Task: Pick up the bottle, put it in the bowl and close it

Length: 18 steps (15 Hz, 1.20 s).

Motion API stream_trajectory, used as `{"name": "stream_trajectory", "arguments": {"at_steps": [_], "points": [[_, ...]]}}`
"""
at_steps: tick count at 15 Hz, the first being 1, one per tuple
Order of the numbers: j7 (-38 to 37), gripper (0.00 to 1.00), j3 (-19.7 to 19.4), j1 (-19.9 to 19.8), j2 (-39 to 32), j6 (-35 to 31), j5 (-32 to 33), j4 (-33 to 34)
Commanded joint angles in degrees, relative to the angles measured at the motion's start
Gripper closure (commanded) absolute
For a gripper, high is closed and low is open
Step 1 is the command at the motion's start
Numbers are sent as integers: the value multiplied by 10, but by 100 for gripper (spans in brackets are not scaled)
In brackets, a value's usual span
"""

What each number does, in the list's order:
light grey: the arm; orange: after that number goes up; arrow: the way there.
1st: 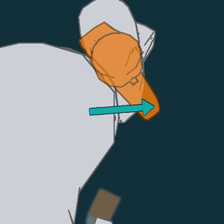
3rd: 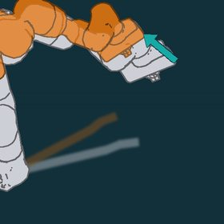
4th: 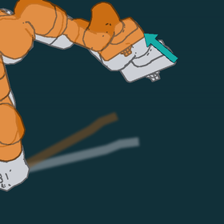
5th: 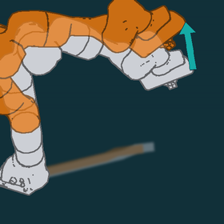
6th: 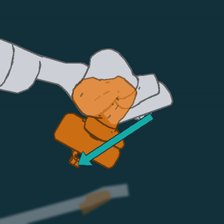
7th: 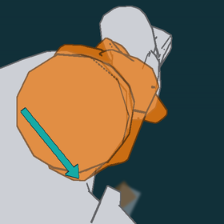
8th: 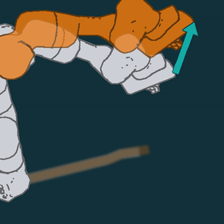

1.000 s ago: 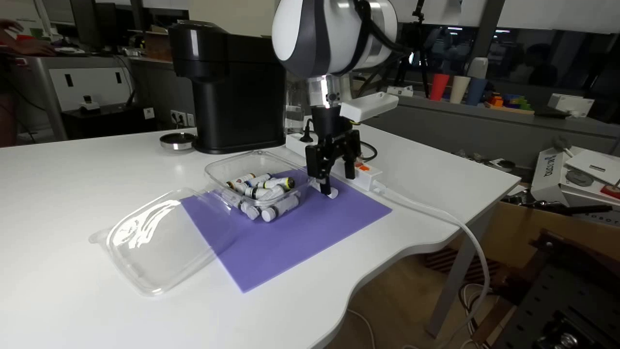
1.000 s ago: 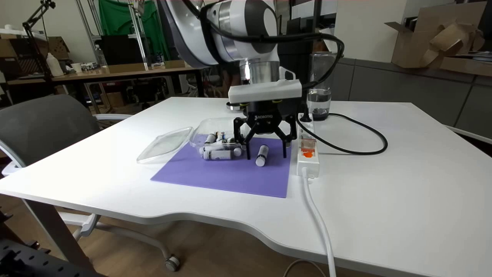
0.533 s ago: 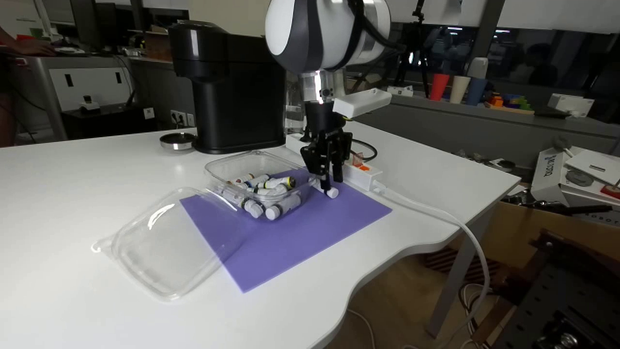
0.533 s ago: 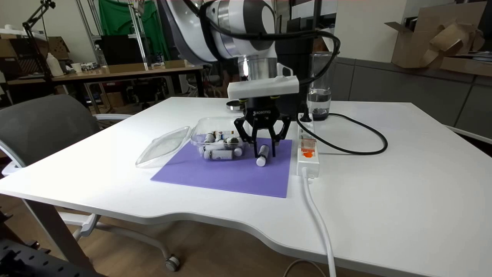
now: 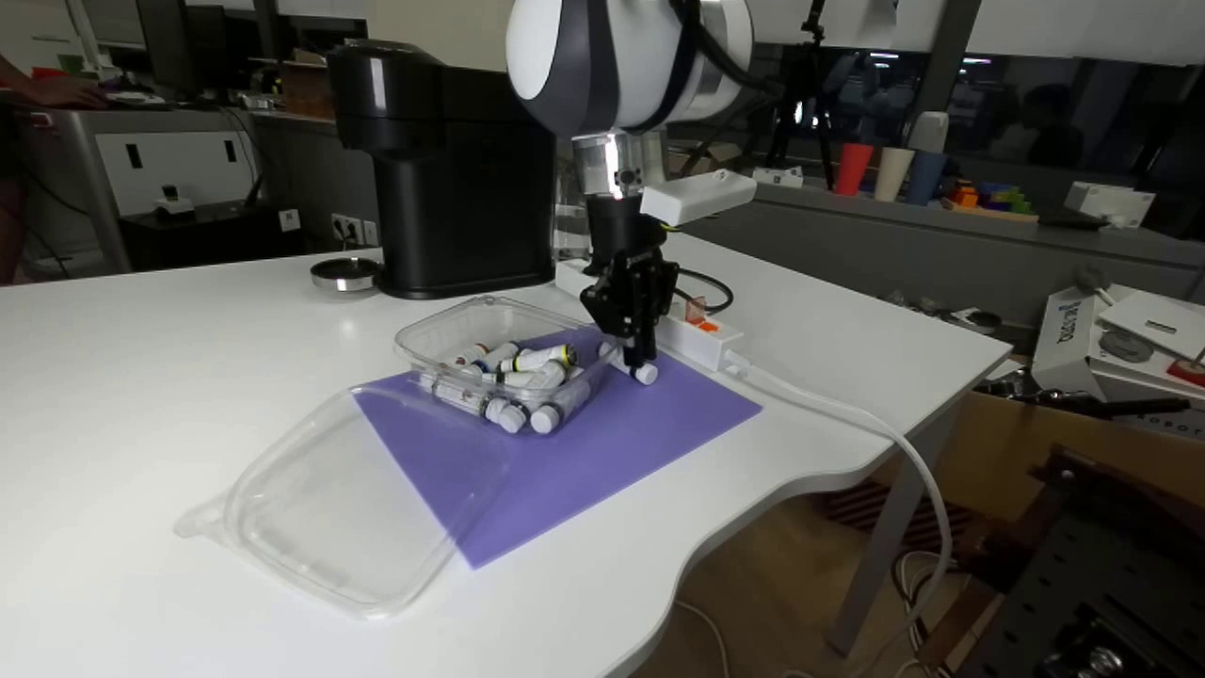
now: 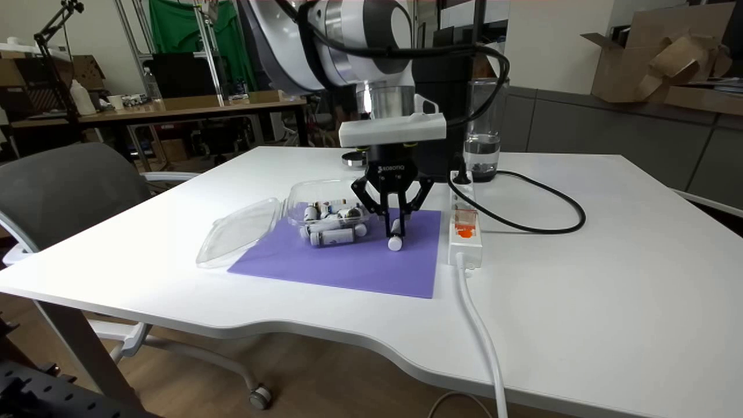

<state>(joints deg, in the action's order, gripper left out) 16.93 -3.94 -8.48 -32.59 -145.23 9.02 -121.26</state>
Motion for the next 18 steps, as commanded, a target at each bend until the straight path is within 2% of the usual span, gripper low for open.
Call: {"name": "stream_trajectory", "arguments": {"at_steps": [1,7,8,9,15,16,17,18], "points": [[4,50,4,-10,-7,1,-5,8],[17,8,7,-27,1,-22,-9,-2],[19,2,9,-30,-2,-25,-12,-1],[21,1,11,-32,-5,-26,-14,-1],[26,0,22,-37,-23,-38,-27,5],[27,25,23,-38,-24,-41,-27,5],[28,26,22,-38,-24,-44,-25,5],[29,33,23,-38,-24,-46,-25,5]]}}
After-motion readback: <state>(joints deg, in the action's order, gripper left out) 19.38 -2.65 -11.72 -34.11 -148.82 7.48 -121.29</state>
